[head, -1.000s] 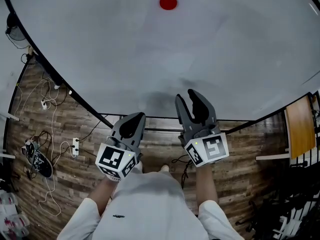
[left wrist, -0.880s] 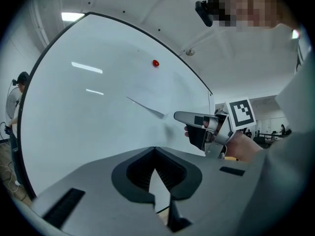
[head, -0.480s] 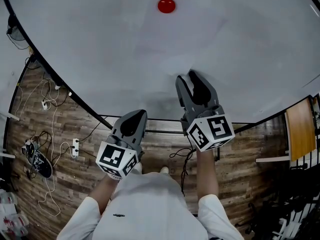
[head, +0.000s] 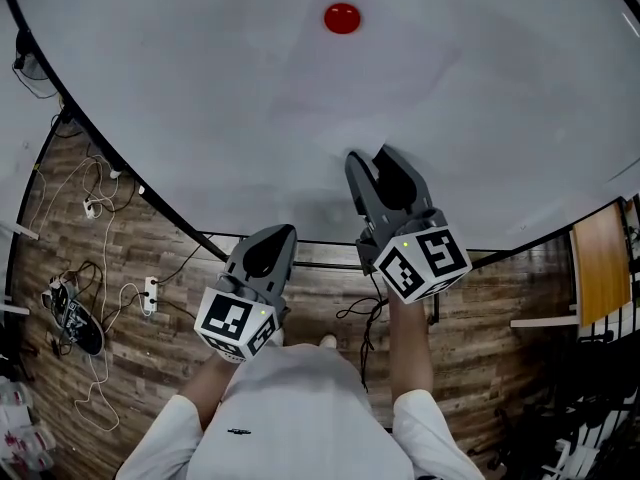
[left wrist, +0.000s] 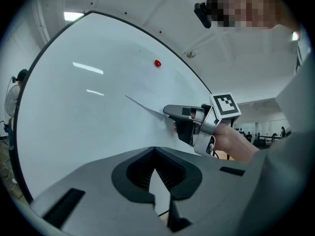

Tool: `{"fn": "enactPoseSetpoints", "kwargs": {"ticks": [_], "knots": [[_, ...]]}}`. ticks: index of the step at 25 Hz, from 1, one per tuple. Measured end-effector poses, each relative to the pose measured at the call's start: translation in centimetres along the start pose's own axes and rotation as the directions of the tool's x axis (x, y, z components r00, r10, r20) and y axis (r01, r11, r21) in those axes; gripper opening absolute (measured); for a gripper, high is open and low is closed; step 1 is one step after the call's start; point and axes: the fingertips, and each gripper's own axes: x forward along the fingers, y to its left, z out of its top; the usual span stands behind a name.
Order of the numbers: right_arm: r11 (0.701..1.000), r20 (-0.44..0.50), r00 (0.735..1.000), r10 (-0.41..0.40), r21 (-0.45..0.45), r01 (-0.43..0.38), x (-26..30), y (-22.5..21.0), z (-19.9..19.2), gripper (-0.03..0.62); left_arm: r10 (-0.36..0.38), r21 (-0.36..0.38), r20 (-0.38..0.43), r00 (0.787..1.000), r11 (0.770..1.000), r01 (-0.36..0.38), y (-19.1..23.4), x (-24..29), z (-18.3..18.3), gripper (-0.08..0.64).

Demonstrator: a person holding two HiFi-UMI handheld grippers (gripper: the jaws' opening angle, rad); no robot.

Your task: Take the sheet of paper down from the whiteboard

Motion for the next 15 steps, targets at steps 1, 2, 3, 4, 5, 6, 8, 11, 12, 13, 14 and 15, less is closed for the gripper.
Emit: {"fn": "enactPoseSetpoints", "kwargs": {"ticks": [1,2,3,4,5,6,8,11,12,13,14,15], "knots": [[1.0,0.003,1.0,0.0,-0.001,0.0,-0.1,0.1,0.0,0.136,0.005,-0.001,0.004,1.0,1.0,-0.005,0.2,-0.1,0.1,0.0],[1.0,0.007,1.0,0.002,-0.003,-0.002,-0.1,0.3,0.1,0.111,0.008,-0.002,0.007,1.0,1.0,-0.008,0.3,-0.2,0.2,-0.001],[1.0,0.012,1.0,0.003,-0.003,-0.003,-0.2,0.4,0.1,0.096,0.01,-0.002,0.009,1.0,1.0,-0.01,0.4,-0.3,0.3,-0.001],[1.0,0.015,1.0,0.004,-0.005,-0.004,-0.4,0.6,0.2,0.077,0.011,0.001,0.01,1.0,1.0,-0.011,0.4,-0.4,0.3,0.0],[1.0,0.019,1.0,0.003,-0.007,-0.003,-0.5,0.8,0.2,0.056,0.011,0.004,0.009,1.0,1.0,-0.011,0.4,-0.6,0.4,0.0],[1.0,0.022,1.0,0.0,-0.011,0.001,-0.8,0.9,0.3,0.046,0.01,0.008,0.008,1.0,1.0,-0.01,0.3,-0.8,0.4,-0.002],[1.0,0.026,1.0,-0.017,-0.021,0.017,-1.2,1.1,0.4,0.014,0.005,0.01,0.001,1.0,1.0,-0.005,0.1,-1.2,0.3,-0.001],[0.997,0.02,0.999,-0.051,-0.054,0.052,-1.4,1.1,0.7,0.011,-0.004,0.02,-0.009,1.0,1.0,0.004,-0.1,-1.6,0.8,0.0],[0.996,0.02,0.998,-0.057,-0.063,0.058,-1.5,1.1,0.9,0.011,-0.005,0.031,-0.008,1.0,1.0,0.005,-0.3,-1.7,1.1,-0.001],[0.996,0.02,0.998,-0.062,-0.07,0.063,-1.7,1.2,1.0,0.011,-0.007,0.044,-0.006,1.0,0.999,0.007,-0.5,-1.8,1.5,0.0],[0.995,0.019,0.998,-0.067,-0.074,0.068,-1.9,1.2,1.2,0.011,-0.009,0.055,-0.005,1.0,0.998,0.009,-0.7,-1.9,1.7,0.0],[0.994,0.018,0.997,-0.071,-0.076,0.072,-2.2,1.2,1.2,0.011,-0.011,0.063,-0.004,1.0,0.998,0.011,-0.9,-2.0,1.9,-0.001]]}}
